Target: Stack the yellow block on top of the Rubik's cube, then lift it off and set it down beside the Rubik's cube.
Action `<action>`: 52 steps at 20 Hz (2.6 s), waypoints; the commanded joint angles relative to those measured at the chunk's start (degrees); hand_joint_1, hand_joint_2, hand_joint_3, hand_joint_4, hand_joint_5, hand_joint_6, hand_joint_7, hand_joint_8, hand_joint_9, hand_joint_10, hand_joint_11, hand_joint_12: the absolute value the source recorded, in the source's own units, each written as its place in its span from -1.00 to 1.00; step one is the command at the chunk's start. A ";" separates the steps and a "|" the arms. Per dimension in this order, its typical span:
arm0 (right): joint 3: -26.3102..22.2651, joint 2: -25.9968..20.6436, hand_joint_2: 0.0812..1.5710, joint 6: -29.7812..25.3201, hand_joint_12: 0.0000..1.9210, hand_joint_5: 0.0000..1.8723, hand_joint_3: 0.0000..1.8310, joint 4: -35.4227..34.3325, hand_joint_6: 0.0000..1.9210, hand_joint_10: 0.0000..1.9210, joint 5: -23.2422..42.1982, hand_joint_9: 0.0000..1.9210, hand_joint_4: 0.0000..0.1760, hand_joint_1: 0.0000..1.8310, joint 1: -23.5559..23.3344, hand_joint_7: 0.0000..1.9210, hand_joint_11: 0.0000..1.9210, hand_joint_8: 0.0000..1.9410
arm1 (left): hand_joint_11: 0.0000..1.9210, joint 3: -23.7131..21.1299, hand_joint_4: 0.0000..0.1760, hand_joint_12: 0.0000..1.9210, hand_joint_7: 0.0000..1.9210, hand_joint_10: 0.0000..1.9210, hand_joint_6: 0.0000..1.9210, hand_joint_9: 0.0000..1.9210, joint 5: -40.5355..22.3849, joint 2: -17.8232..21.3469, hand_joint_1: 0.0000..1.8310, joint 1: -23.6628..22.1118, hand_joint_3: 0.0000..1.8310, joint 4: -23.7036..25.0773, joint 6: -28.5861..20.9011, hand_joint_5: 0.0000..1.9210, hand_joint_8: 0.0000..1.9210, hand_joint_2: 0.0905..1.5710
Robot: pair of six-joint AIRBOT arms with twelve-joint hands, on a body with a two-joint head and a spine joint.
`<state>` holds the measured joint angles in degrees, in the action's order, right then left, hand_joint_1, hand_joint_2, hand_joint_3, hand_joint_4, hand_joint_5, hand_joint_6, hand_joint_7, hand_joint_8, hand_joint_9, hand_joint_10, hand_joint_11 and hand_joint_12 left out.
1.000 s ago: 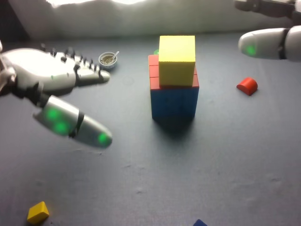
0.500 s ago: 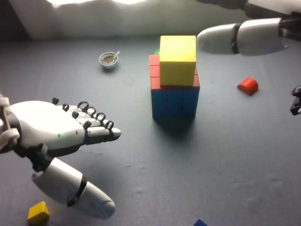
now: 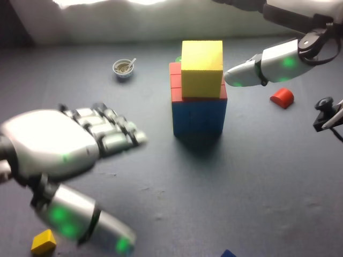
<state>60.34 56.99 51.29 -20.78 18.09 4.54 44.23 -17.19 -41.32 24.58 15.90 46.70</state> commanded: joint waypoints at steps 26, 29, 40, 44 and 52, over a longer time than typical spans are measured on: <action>8.24 10.14 0.26 -0.89 -1.00 -0.97 -1.00 -12.20 -0.99 -1.00 3.31 -1.00 -1.00 -0.08 2.13 -1.00 -0.99 -1.00 | -0.98 -1.41 -1.00 -0.93 -0.93 -1.00 -1.00 -0.94 -11.43 2.90 -1.00 -10.34 -0.99 49.81 -40.31 -0.97 -1.00 -0.08; 9.07 11.04 0.23 -1.30 -1.00 -0.94 -1.00 -12.20 -0.98 -1.00 3.96 -1.00 -1.00 -0.01 3.02 -0.98 -1.00 -0.99 | -0.99 -1.31 -1.00 -0.95 -0.94 -1.00 -1.00 -0.95 -11.42 2.89 -1.00 -10.76 -1.00 49.79 -40.31 -0.98 -1.00 -0.09; 9.37 11.61 0.26 -2.60 -1.00 -0.93 -1.00 -12.20 -0.99 -1.00 5.30 -1.00 -1.00 0.01 2.96 -0.97 -1.00 -0.99 | -0.96 -1.23 -1.00 -0.91 -0.92 -0.99 -1.00 -0.92 -11.17 2.69 -0.98 -11.54 -0.99 49.31 -40.31 -0.96 -1.00 -0.07; 9.37 11.59 0.26 -3.03 -0.98 -0.90 -1.00 -12.20 -0.98 -0.99 5.46 -0.98 -1.00 0.03 2.97 -0.94 -0.97 -0.99 | -0.96 -1.31 -1.00 -0.91 -0.90 -0.99 -0.99 -0.90 -11.10 2.69 -1.00 -11.68 -1.00 49.14 -40.31 -0.94 -0.99 -0.07; 9.38 11.56 0.21 -4.13 -0.24 -0.70 -1.00 -12.20 -0.97 -0.96 5.48 -0.77 -1.00 0.20 3.05 -0.71 -1.00 -0.98 | -0.99 -1.25 -1.00 -0.94 -0.93 -0.99 -0.99 -0.94 -11.06 2.69 -1.00 -11.94 -1.00 49.04 -40.30 -0.97 -0.99 -0.06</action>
<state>69.45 69.25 47.88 -33.43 17.78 8.14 42.98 -24.99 -38.83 13.28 66.89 6.52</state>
